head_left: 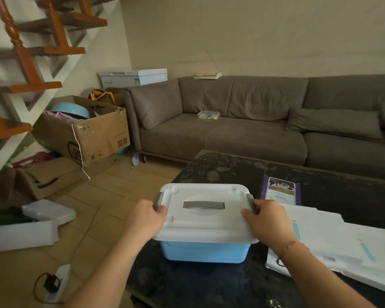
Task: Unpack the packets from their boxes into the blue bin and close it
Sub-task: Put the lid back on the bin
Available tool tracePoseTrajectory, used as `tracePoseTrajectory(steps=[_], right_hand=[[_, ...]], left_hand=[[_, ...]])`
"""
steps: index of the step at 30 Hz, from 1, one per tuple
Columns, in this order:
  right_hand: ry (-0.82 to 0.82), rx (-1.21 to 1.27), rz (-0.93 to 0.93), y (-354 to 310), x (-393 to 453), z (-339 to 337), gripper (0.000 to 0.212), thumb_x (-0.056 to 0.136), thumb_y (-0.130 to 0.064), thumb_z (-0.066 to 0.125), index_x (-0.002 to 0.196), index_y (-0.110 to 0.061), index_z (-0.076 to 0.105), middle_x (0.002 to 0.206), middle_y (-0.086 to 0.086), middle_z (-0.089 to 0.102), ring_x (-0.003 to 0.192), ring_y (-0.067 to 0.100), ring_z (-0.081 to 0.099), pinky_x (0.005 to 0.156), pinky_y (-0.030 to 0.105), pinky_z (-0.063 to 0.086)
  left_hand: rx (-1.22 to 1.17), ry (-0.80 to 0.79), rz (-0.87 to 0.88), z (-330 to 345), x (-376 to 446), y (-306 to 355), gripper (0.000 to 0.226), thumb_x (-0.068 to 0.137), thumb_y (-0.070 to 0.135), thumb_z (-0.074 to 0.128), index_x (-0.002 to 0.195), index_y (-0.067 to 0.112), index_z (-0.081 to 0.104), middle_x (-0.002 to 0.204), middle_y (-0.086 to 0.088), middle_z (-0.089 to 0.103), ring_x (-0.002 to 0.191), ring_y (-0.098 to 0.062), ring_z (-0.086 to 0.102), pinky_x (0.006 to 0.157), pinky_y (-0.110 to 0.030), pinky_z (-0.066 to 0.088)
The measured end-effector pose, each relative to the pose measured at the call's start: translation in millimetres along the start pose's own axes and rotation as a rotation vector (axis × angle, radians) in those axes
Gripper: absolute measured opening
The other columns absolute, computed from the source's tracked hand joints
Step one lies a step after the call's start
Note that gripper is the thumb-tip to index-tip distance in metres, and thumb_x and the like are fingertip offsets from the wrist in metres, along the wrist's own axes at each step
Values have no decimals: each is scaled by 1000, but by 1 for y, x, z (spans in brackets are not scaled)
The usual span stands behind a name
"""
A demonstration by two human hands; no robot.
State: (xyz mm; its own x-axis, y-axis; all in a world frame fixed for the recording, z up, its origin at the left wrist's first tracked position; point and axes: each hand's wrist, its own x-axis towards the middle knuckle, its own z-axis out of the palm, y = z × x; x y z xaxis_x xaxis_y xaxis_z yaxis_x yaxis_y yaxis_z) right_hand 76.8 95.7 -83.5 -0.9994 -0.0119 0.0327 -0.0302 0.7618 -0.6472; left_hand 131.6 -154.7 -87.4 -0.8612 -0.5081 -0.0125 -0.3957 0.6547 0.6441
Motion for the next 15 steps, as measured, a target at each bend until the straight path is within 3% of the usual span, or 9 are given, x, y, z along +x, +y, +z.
tracePoseTrajectory(steps=[4,6,8,10,12,13,15], right_hand=[[57,-119,13,-10,-2,7,31,101,-26,46,127,-16,60,102,4,63,78,17,52,85,30,53],[42,-168,-11,-10,-3,8,34,101,-26,42,131,-17,57,108,5,65,80,18,54,86,32,54],[39,-128,-86,-3,-9,3,41,100,-38,42,135,-21,54,111,1,66,84,17,58,87,32,54],[-12,15,-184,14,-20,1,61,91,-59,48,143,-27,44,122,-8,62,102,14,61,95,31,51],[-137,224,-228,28,-32,5,81,77,-67,56,147,-36,31,131,-22,48,113,5,53,102,28,45],[-190,294,-237,34,-35,9,88,73,-65,61,148,-41,23,131,-29,43,112,2,52,103,26,43],[-231,364,-235,44,-33,19,95,70,-61,68,148,-47,15,124,-42,38,110,-1,53,103,23,42]], left_hand=[[177,130,9,3,-7,6,36,98,32,52,65,17,55,56,2,51,45,-10,45,39,-19,25],[132,141,36,0,-9,5,37,98,33,51,65,18,56,57,2,51,47,-11,46,41,-21,27],[-60,56,99,-2,-17,0,32,100,38,50,72,25,58,63,6,54,53,-6,47,49,-21,33],[-364,-41,126,0,-35,-13,10,96,49,53,100,41,57,90,20,59,76,6,53,72,-17,43],[-618,-112,136,14,-52,-31,65,83,59,64,140,45,36,124,23,54,103,8,56,92,-18,48],[-700,-117,132,25,-54,-43,87,76,56,70,149,42,25,133,19,51,106,6,60,88,-16,51],[-797,-81,132,41,-54,-48,108,65,55,83,152,40,21,137,13,51,107,-1,63,79,-15,55]])
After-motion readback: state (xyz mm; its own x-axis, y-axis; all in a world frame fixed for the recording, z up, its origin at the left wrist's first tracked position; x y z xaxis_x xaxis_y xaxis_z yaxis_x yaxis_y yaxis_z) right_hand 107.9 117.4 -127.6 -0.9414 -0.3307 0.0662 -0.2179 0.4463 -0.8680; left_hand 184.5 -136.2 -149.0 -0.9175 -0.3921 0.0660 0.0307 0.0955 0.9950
